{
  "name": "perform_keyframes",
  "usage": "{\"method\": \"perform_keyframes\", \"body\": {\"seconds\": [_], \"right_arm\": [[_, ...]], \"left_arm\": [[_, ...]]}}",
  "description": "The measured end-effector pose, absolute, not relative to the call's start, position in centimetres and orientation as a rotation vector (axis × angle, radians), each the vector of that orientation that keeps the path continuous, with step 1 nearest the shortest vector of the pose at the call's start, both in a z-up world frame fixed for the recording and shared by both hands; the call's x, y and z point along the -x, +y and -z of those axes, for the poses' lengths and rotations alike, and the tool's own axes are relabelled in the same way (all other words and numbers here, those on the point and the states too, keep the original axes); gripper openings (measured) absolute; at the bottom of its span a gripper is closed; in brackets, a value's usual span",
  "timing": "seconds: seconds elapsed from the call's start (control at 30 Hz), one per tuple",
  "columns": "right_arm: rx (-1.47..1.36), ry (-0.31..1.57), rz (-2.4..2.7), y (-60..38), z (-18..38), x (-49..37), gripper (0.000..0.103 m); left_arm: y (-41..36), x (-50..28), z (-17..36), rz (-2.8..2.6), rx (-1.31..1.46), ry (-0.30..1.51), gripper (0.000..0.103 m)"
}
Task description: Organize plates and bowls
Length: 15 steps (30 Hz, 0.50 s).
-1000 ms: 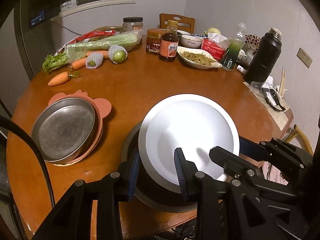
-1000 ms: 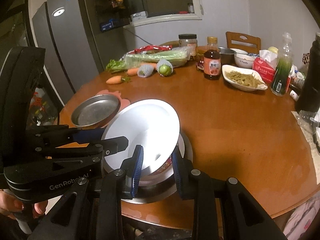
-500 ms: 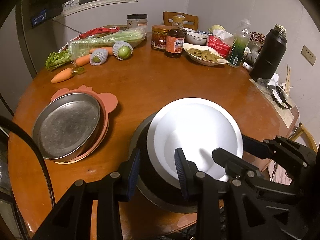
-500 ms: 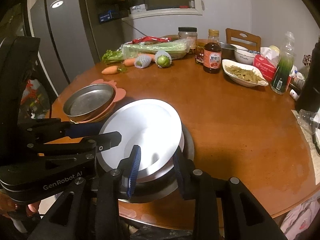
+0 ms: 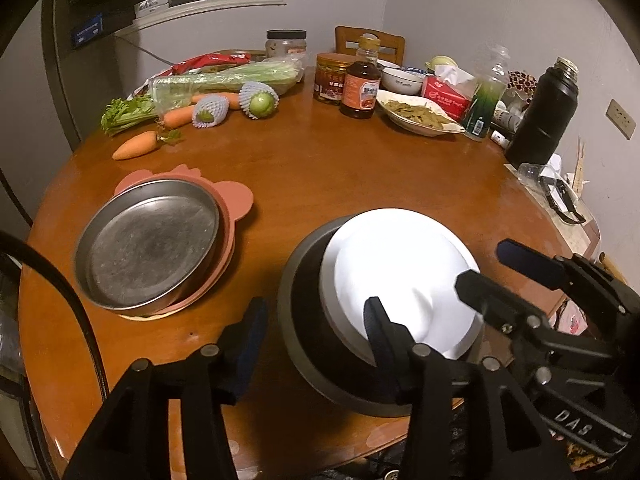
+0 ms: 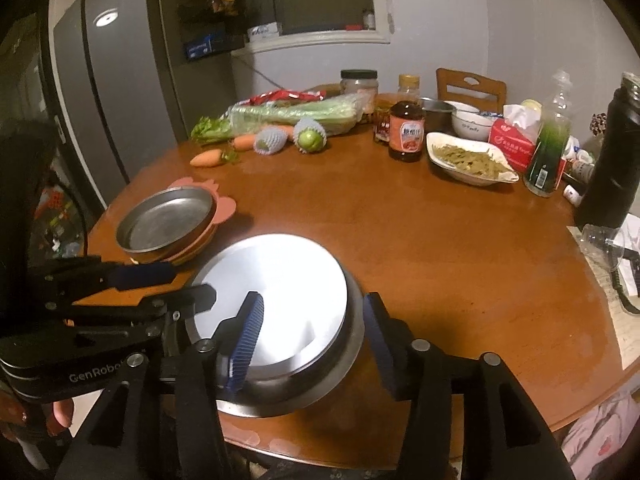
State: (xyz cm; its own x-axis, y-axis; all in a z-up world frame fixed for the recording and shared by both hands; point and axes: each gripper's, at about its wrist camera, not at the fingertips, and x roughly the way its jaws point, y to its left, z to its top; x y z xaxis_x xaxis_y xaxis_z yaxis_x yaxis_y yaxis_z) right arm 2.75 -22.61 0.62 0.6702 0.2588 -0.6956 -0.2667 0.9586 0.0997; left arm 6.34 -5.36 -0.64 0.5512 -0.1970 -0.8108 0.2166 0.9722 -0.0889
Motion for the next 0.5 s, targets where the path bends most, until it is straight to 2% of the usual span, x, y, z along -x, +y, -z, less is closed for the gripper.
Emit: {"method": "perform_keyframes", "body": {"seconds": [0.2, 0.5], "right_arm": [[-0.044, 0.833, -0.262, -23.4, 0.3, -3.5, 0.060], [-0.130, 0.936, -0.275, -23.6, 2.6, -4.7, 0.060]], "left_arm": [[-5.0, -6.7, 1.3, 0.251, 0.013, 0.972, 0.060], [-5.2, -7.6, 2.2, 0.240, 0.023, 0.989, 0.062]]}}
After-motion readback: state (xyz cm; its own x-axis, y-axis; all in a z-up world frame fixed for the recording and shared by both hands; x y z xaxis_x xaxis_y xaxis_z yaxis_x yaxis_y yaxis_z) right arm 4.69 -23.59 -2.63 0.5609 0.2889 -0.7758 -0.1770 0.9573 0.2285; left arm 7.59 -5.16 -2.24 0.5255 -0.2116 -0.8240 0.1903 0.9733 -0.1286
